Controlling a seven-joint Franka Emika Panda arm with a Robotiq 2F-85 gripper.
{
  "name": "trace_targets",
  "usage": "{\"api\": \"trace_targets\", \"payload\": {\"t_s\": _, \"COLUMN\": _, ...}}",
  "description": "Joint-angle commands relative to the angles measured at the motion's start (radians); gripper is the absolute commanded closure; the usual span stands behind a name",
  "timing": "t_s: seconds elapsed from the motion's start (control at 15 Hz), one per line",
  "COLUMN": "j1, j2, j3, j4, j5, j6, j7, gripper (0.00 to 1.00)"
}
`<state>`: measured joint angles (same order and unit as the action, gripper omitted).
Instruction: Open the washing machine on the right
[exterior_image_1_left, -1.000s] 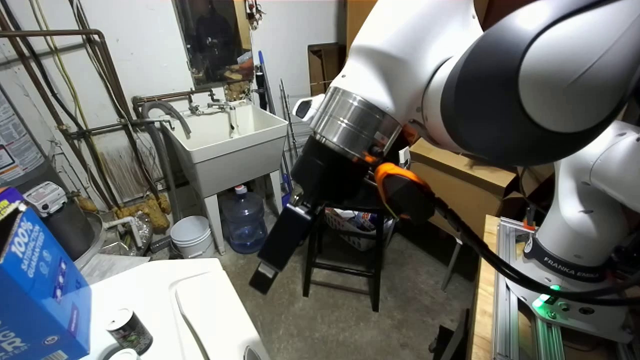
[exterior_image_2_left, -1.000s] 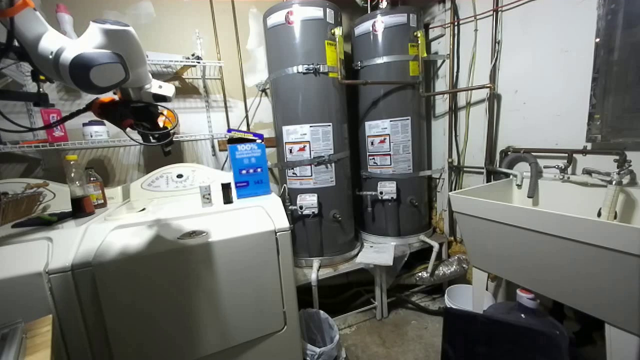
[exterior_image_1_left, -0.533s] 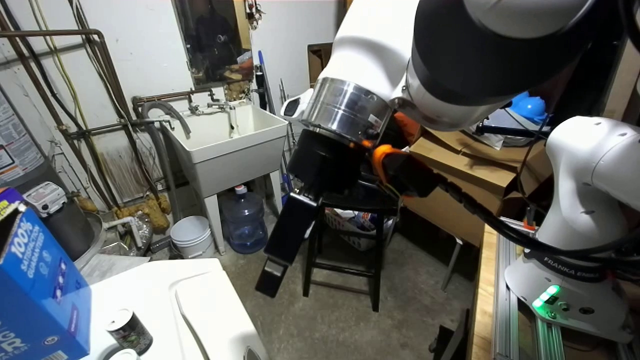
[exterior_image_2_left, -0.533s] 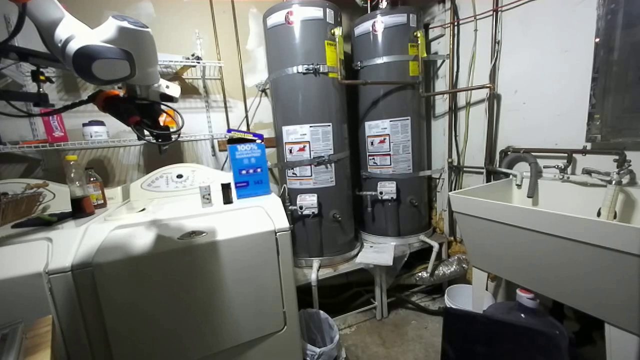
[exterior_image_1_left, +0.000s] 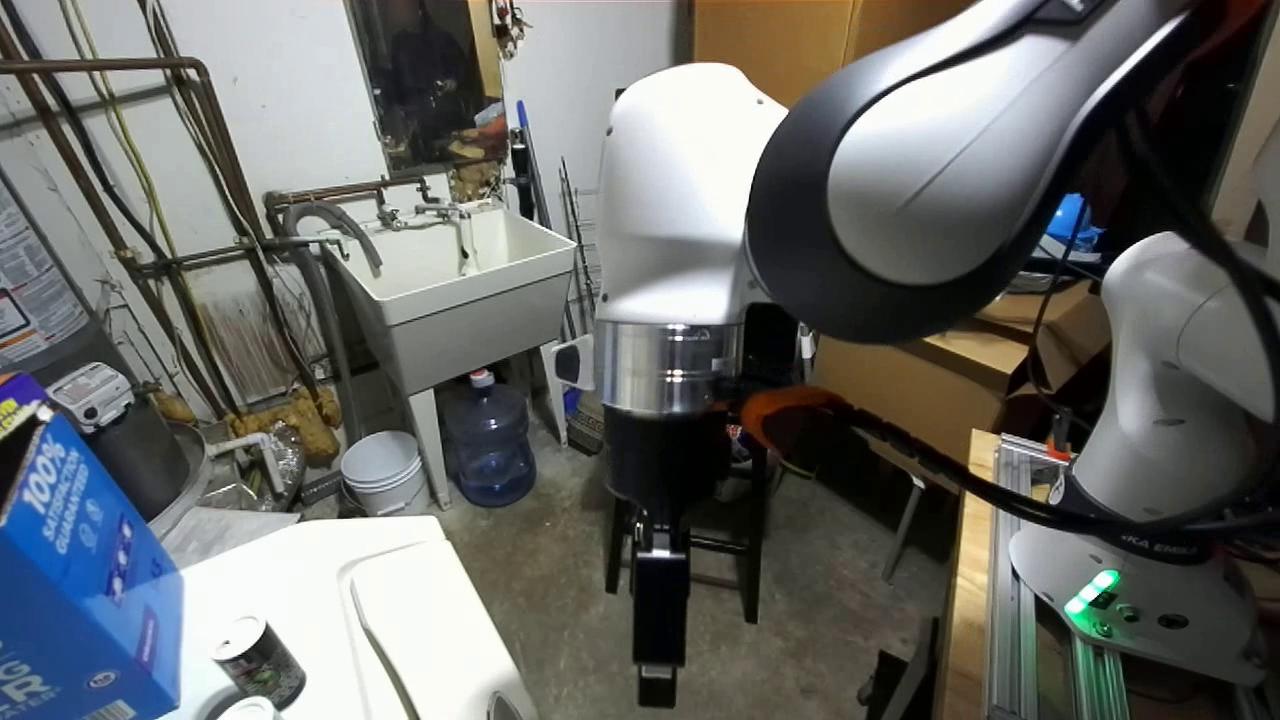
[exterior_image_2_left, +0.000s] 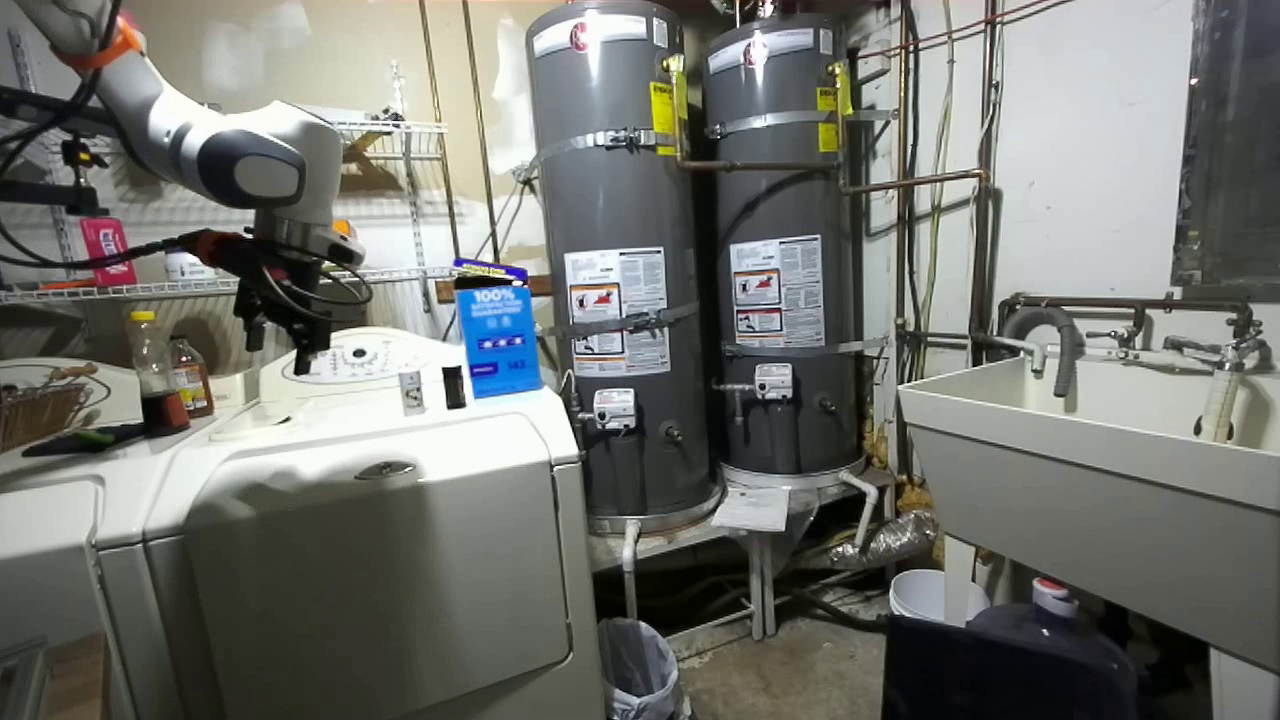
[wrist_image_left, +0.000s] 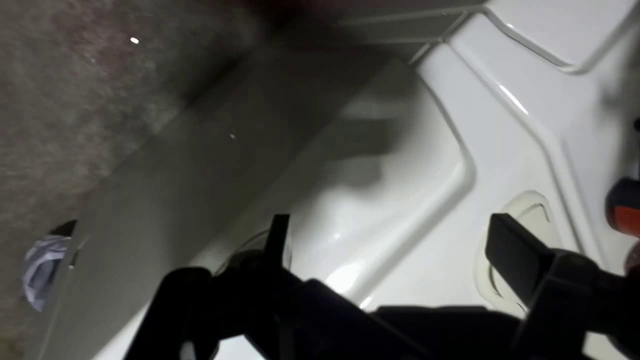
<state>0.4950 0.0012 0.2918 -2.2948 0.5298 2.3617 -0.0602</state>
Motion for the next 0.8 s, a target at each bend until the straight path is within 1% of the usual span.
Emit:
{"api": "trace_targets", "payload": {"t_s": 0.0, "j1": -0.063, "j2": 0.066, "j3": 0.019, "j4": 0.059, "j5": -0.273, "j6": -0.055, "j7": 0.091, "gripper": 0.0}}
{"api": "trace_targets", "payload": {"t_s": 0.07, "j1": -0.069, "j2": 0.082, "j3": 0.017, "j4": 0.077, "j5": -0.354, "j6": -0.059, "j7": 0.111, "gripper": 0.0}}
{"api": "trace_targets", "payload": {"t_s": 0.13, "j1": -0.03, "j2": 0.102, "j3": -0.03, "j4": 0.099, "j5": -0.436, "j6": -0.055, "j7": 0.123, "gripper": 0.0}}
{"api": "trace_targets", "payload": {"t_s": 0.2, "j1": -0.027, "j2": 0.129, "j3": -0.028, "j4": 0.131, "j5": -0.517, "j6": -0.048, "j7": 0.14, "gripper": 0.0}}
{"api": "trace_targets", "payload": {"t_s": 0.27, "j1": -0.058, "j2": 0.159, "j3": 0.016, "j4": 0.162, "j5": -0.556, "j6": -0.003, "j7": 0.131, "gripper": 0.0}}
{"api": "trace_targets", "payload": {"t_s": 0.33, "j1": -0.057, "j2": 0.175, "j3": 0.027, "j4": 0.173, "j5": -0.527, "j6": 0.083, "j7": 0.1, "gripper": 0.0}}
{"api": "trace_targets", "payload": {"t_s": 0.4, "j1": -0.077, "j2": 0.112, "j3": 0.022, "j4": 0.103, "j5": -0.493, "j6": 0.022, "j7": 0.103, "gripper": 0.0}}
{"api": "trace_targets", "payload": {"t_s": 0.47, "j1": -0.076, "j2": 0.124, "j3": 0.028, "j4": 0.117, "j5": -0.495, "j6": 0.036, "j7": 0.103, "gripper": 0.0}}
{"api": "trace_targets", "payload": {"t_s": 0.67, "j1": -0.082, "j2": 0.124, "j3": 0.03, "j4": 0.109, "j5": -0.495, "j6": 0.034, "j7": 0.103, "gripper": 0.0}}
{"api": "trace_targets", "payload": {"t_s": 0.73, "j1": -0.078, "j2": 0.139, "j3": 0.035, "j4": 0.125, "j5": -0.517, "j6": 0.037, "j7": 0.086, "gripper": 0.0}}
